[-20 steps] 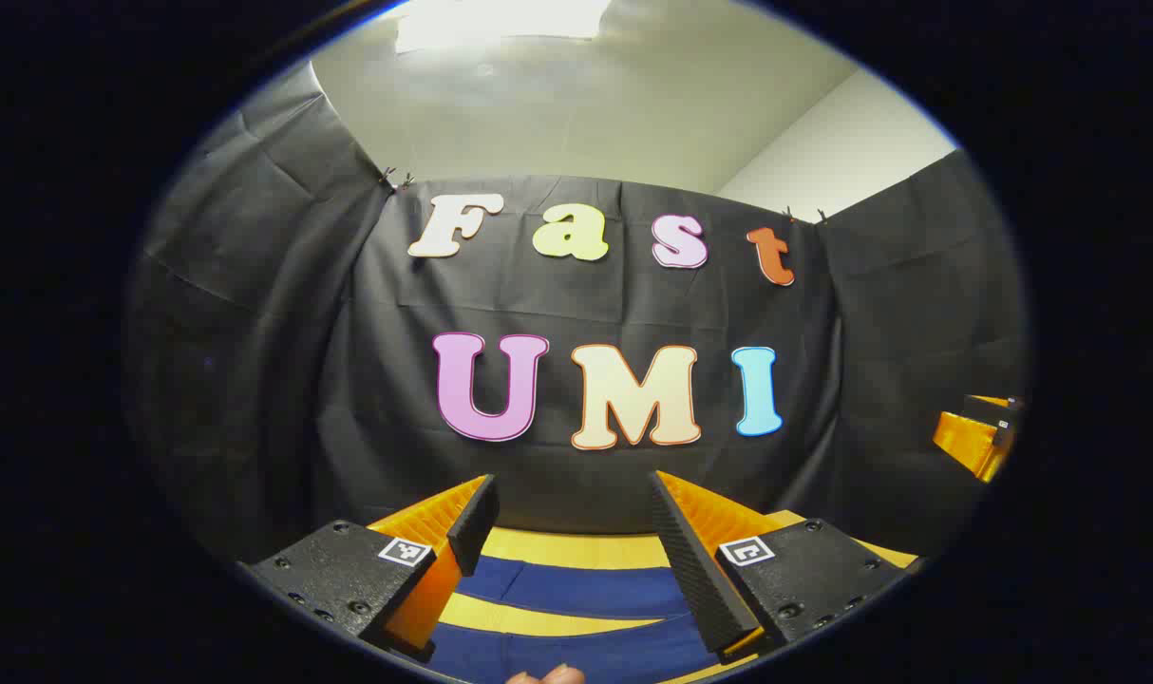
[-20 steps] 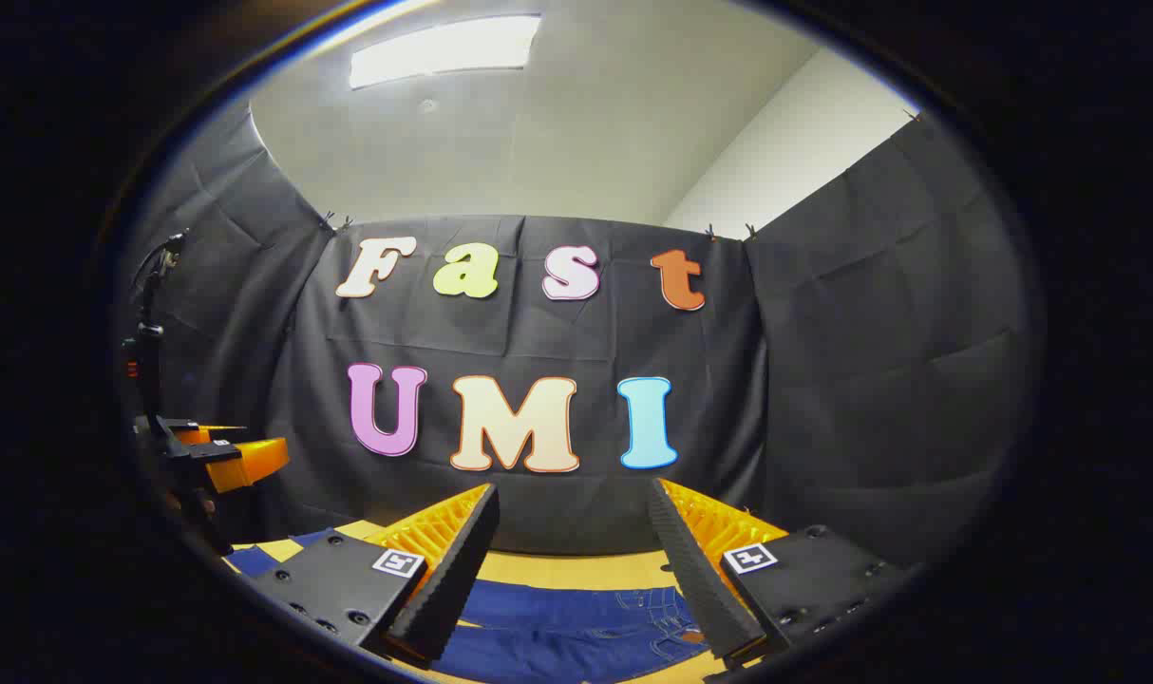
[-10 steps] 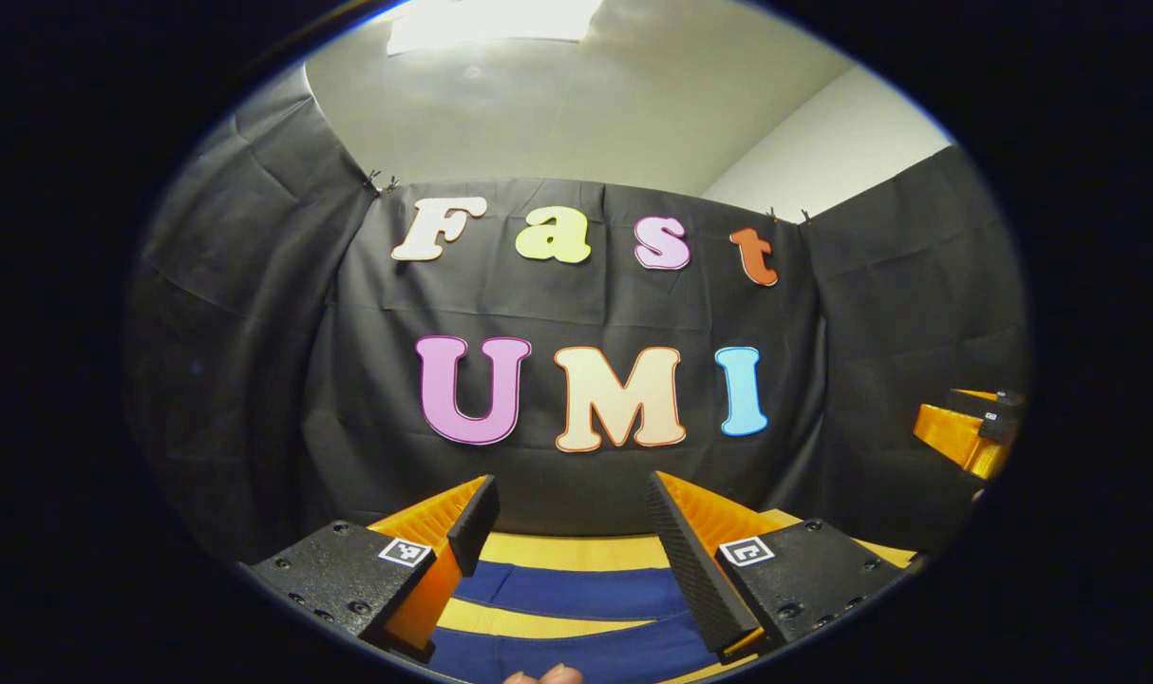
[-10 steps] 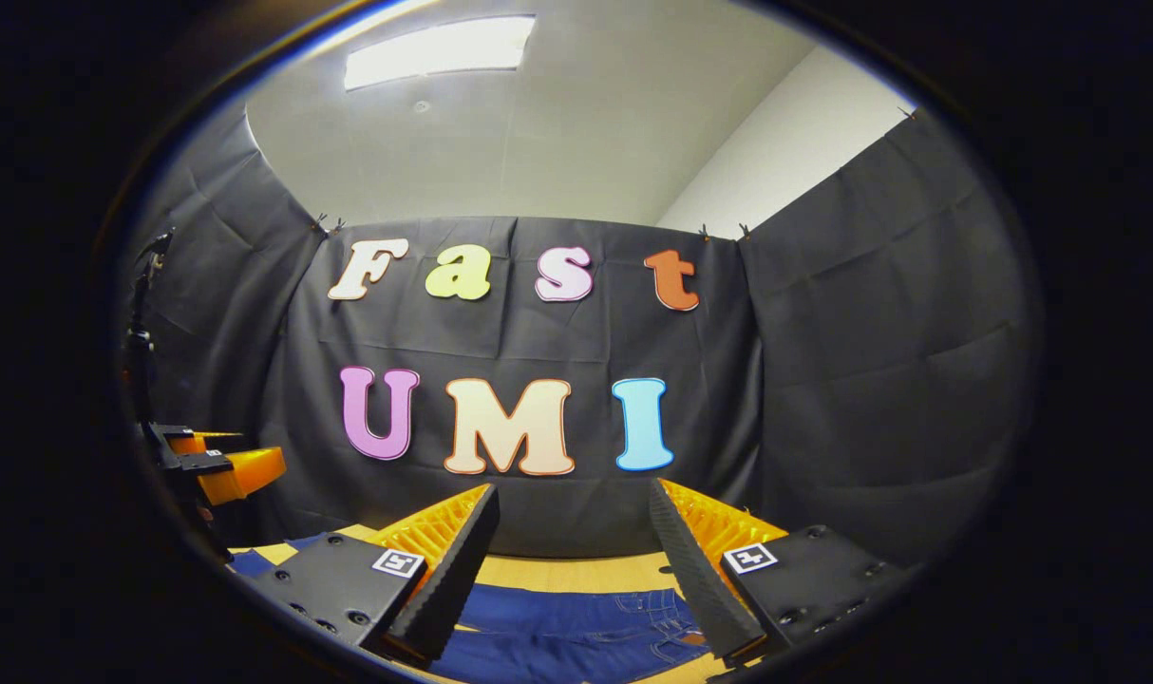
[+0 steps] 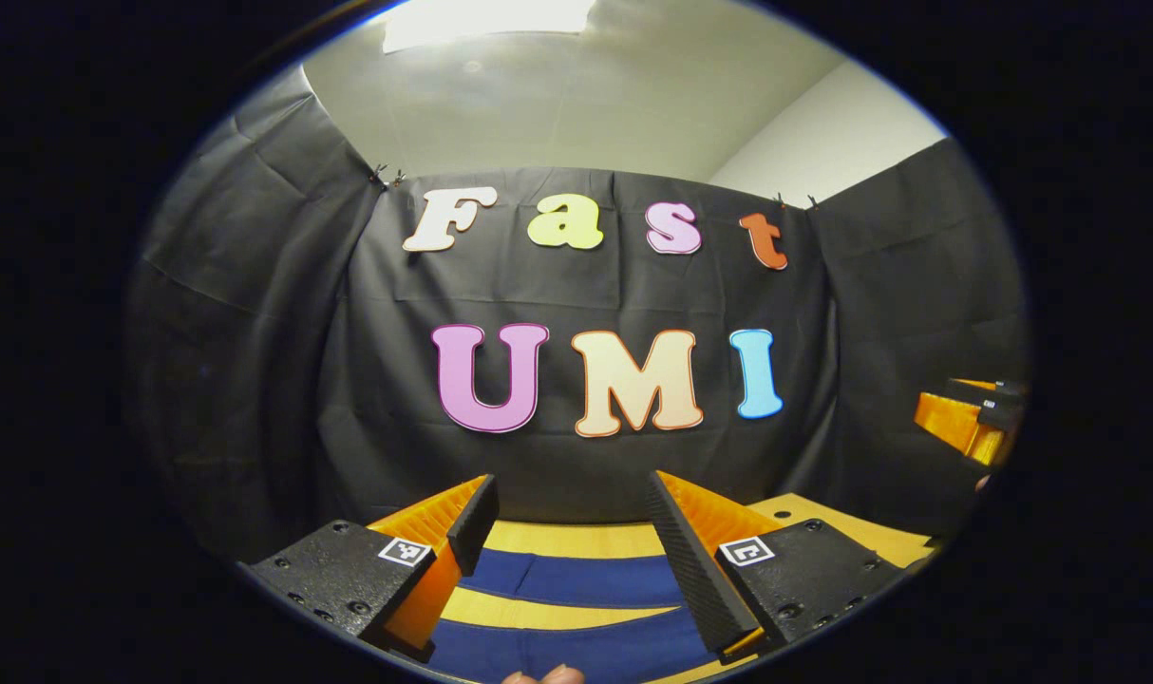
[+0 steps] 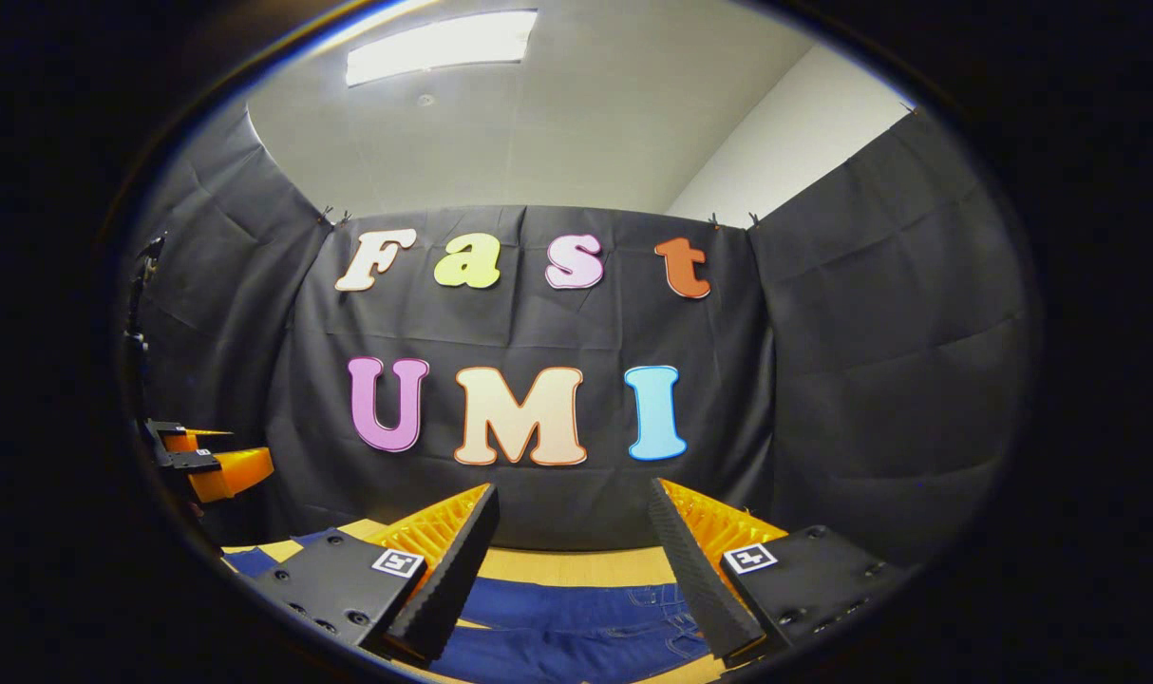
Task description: Grasp the waist and the cuffs of the jeans and fold them to make the two legs overlap; first hold the waist and fold one-third of the jeans toward the cuffs, then hold the cuffs and fold the remaining one-third in the same direction to finish folding.
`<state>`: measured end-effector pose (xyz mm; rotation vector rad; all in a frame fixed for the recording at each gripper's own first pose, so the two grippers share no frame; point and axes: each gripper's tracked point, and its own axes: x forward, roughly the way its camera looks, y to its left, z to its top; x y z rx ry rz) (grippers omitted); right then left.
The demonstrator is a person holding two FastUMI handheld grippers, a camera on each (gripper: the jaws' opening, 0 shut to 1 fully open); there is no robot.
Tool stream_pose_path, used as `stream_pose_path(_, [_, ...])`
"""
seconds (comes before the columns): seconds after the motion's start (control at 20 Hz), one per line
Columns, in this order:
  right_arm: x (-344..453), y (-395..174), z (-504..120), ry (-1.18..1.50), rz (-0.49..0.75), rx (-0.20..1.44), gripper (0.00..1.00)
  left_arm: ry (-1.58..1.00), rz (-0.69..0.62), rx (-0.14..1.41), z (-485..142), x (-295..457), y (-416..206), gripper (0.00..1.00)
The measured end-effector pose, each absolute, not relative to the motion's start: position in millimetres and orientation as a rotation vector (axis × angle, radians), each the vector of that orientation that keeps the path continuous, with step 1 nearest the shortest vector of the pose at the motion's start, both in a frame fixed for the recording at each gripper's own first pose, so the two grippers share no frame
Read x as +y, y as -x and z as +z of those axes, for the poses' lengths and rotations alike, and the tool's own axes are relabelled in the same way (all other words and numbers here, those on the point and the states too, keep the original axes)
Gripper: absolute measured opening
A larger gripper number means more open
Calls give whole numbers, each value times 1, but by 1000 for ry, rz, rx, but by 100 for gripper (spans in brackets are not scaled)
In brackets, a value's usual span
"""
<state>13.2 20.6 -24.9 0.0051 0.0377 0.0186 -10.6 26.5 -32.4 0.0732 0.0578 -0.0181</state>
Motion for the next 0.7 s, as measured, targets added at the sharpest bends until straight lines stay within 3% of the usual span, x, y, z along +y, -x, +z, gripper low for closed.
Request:
stream_pose_path(0.25, [25,-14,-44,3,25,68,98,-318,-64,179,-81,69,22,93])
stream_pose_path(0.7, [26,-3,-107,29,-19,177,100,-726,-212,608,-231,174,95,95])
